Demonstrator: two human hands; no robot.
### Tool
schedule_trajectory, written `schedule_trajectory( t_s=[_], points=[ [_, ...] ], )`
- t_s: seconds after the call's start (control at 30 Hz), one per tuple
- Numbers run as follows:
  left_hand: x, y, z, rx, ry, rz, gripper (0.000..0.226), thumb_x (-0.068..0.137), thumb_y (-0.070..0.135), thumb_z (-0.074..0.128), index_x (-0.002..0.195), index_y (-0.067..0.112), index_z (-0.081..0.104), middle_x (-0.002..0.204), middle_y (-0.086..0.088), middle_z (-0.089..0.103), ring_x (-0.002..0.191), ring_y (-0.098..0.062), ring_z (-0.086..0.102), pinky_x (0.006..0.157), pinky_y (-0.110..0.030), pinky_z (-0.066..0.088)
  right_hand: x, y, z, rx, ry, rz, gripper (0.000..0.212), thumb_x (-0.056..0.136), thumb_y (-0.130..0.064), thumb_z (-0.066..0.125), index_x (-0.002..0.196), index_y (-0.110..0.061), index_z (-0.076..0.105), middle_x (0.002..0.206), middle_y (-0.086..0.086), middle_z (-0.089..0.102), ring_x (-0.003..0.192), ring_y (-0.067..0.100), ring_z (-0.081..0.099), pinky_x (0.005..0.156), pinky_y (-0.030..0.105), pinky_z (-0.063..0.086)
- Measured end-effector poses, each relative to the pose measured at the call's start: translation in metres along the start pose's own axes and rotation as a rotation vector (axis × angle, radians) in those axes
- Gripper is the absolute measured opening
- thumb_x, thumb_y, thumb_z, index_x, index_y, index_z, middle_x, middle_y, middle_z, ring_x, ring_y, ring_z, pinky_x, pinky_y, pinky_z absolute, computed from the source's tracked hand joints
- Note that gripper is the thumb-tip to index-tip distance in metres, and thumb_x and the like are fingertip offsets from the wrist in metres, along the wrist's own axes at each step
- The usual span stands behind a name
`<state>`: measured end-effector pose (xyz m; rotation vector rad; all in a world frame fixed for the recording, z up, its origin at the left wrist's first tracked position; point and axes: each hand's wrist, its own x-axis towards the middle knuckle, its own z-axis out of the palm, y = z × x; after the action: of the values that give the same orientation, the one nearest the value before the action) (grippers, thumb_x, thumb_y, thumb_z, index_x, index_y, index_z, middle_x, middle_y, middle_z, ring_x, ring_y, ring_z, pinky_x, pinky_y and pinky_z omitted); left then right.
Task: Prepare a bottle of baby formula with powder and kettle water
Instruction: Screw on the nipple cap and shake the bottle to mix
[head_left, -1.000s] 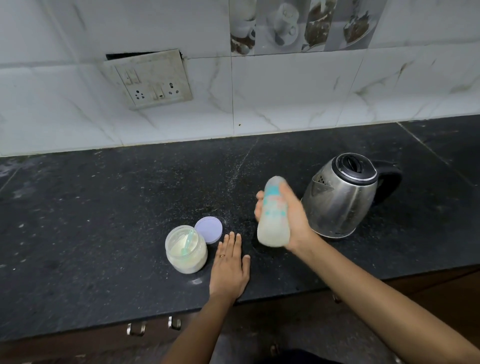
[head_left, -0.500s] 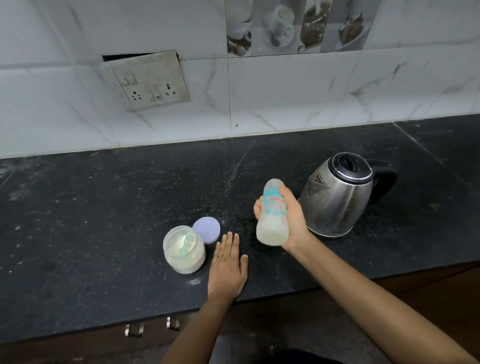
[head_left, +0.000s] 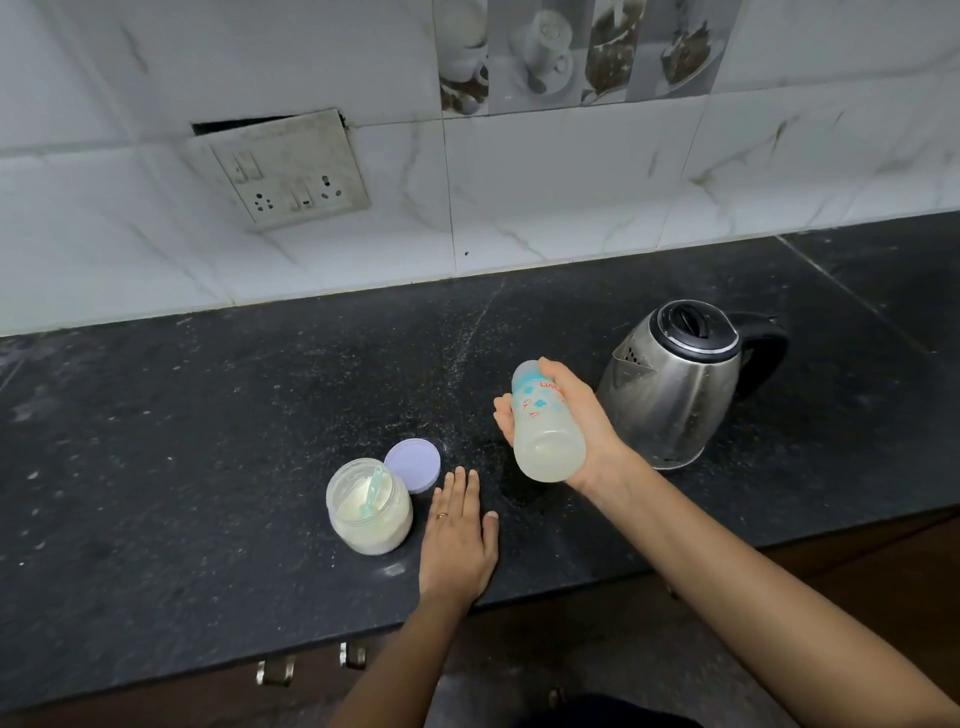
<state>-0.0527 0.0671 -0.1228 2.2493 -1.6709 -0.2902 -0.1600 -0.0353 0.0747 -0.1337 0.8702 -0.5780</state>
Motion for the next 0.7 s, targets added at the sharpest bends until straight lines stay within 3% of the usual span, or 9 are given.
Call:
schedule_trajectory(
  t_s=[0.1, 0.23, 0.3, 0.4, 0.5, 0.6, 0.7],
  points=[
    [0.0, -0.001, 0.0, -0.004, 0.001, 0.003, 0.073, 0.09, 0.049, 0.004, 0.152, 0.013, 0.013, 0.16, -0.005, 0.01, 0.147, -0.012, -0.001, 0.116, -0.026, -0.009, 0.0, -0.004, 0.002, 0.018, -0.022, -0.036, 0.049, 0.086, -0.036, 0.068, 0.126, -0.013, 0.052, 0.116, 0.017, 0.061, 0.094, 0.032, 0.066, 0.059, 0.04, 0.061],
    [-0.001, -0.001, 0.001, -0.006, 0.002, 0.002, 0.072, 0.09, 0.049, 0.005, 0.152, 0.013, 0.013, 0.16, -0.004, 0.011, 0.147, -0.012, -0.001, 0.117, -0.026, -0.009, -0.002, -0.003, 0.0, 0.021, 0.004, -0.123, 0.051, 0.091, -0.032, 0.064, 0.135, -0.017, 0.043, 0.113, 0.021, 0.057, 0.091, 0.033, 0.063, 0.079, 0.044, 0.056],
    [-0.001, -0.001, 0.001, -0.008, 0.005, 0.002, 0.071, 0.09, 0.048, 0.006, 0.152, 0.013, 0.014, 0.16, -0.005, 0.011, 0.147, -0.011, -0.001, 0.116, -0.025, -0.011, -0.008, 0.002, -0.003, -0.006, -0.048, -0.107, 0.035, 0.092, -0.029, 0.062, 0.121, -0.013, 0.05, 0.107, 0.022, 0.061, 0.09, 0.032, 0.065, 0.07, 0.045, 0.06],
    [0.001, -0.001, 0.001, -0.005, 0.01, 0.007, 0.071, 0.091, 0.047, 0.007, 0.152, 0.013, 0.015, 0.16, -0.005, 0.012, 0.147, -0.012, 0.0, 0.116, -0.025, -0.01, -0.009, 0.005, -0.005, -0.016, -0.102, -0.078, 0.023, 0.09, -0.025, 0.062, 0.106, -0.009, 0.057, 0.085, 0.016, 0.067, 0.072, 0.026, 0.068, 0.054, 0.039, 0.06],
    [0.0, 0.0, 0.001, -0.008, 0.012, 0.006, 0.071, 0.09, 0.048, 0.007, 0.152, 0.013, 0.016, 0.16, -0.005, 0.013, 0.147, -0.012, 0.001, 0.117, -0.026, -0.009, -0.003, 0.0, -0.001, 0.167, -0.037, -0.163, 0.032, 0.091, -0.026, 0.063, 0.118, -0.013, 0.052, 0.108, 0.019, 0.06, 0.08, 0.029, 0.065, 0.06, 0.043, 0.059],
    [-0.001, -0.001, 0.001, -0.005, 0.002, 0.004, 0.072, 0.09, 0.048, 0.004, 0.152, 0.013, 0.012, 0.16, -0.004, 0.01, 0.146, -0.011, -0.003, 0.116, -0.025, -0.011, -0.005, 0.005, -0.007, 0.052, -0.136, -0.142, 0.025, 0.095, -0.028, 0.054, 0.11, -0.007, 0.056, 0.097, 0.018, 0.064, 0.078, 0.029, 0.068, 0.069, 0.045, 0.057],
    [0.002, -0.001, 0.0, -0.002, 0.007, 0.002, 0.072, 0.089, 0.049, 0.005, 0.152, 0.014, 0.013, 0.16, -0.004, 0.01, 0.146, -0.011, -0.003, 0.116, -0.025, -0.011, -0.003, 0.005, -0.013, -0.061, -0.278, -0.168, 0.027, 0.09, -0.026, 0.052, 0.11, -0.01, 0.059, 0.093, 0.011, 0.066, 0.07, 0.021, 0.068, 0.06, 0.037, 0.06]
  ],
)
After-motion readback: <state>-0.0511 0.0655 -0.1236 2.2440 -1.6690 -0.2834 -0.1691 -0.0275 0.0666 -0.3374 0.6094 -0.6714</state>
